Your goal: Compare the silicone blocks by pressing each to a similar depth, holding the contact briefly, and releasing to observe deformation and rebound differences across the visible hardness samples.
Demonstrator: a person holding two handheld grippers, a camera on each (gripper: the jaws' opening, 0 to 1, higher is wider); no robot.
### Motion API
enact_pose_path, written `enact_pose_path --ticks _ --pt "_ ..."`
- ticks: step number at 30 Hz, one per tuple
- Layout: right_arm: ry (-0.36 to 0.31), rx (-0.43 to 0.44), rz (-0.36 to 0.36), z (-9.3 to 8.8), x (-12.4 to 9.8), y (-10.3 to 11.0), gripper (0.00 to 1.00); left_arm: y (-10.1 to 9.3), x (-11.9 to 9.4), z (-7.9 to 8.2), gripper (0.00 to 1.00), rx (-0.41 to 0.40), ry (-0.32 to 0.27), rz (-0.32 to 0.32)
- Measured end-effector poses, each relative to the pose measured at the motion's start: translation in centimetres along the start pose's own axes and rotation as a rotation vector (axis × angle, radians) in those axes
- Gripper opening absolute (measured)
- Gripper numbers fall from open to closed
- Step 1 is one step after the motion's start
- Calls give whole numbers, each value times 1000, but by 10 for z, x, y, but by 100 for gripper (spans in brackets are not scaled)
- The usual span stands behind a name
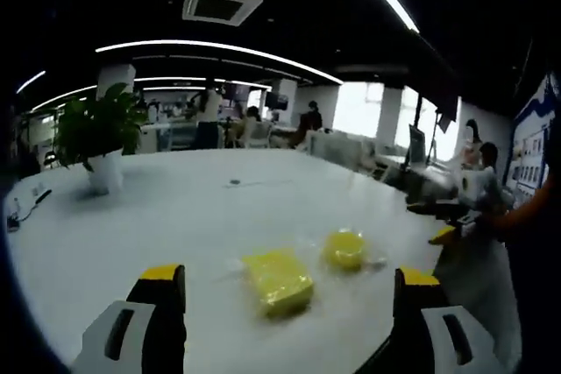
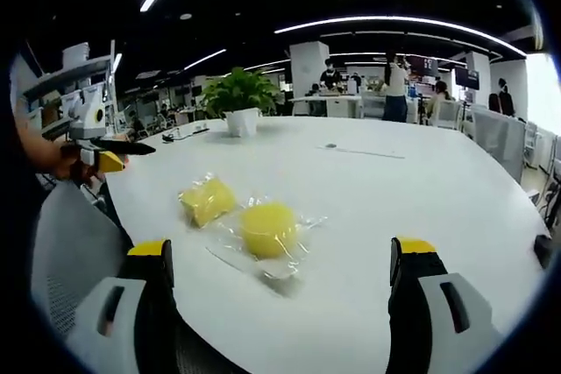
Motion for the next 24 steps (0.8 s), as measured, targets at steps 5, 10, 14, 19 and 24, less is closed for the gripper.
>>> enact_pose_path --ticks 5,10,14,19,24 --pt "11 61 -6 -6 1 -6 96 7 -2 -19 100 -27 12 27" --pt "38 17 -14 -6 0 -2 96 12 -3 -23 100 -104 4 35" --pt "43 22 -22 -8 -1 -4 96 0 -3 -28 100 -48 32 -10" --pt "72 -15 9 -10 2 3 96 0 -4 -33 100 -2 55 4" --pt "82 -7 11 -12 2 2 96 1 -4 -37 100 -22 78 1"
Point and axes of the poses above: the point that each gripper's makers call its tool centre point, and the gripper's own axes: x roughly forward along the fingers, y roughly to its left, z roughly out of its top, the point moved 5 cm from there along -x, roughly backward along the fingers, and after that the axes turned 13 degrees about z, right-handed, at the moved point
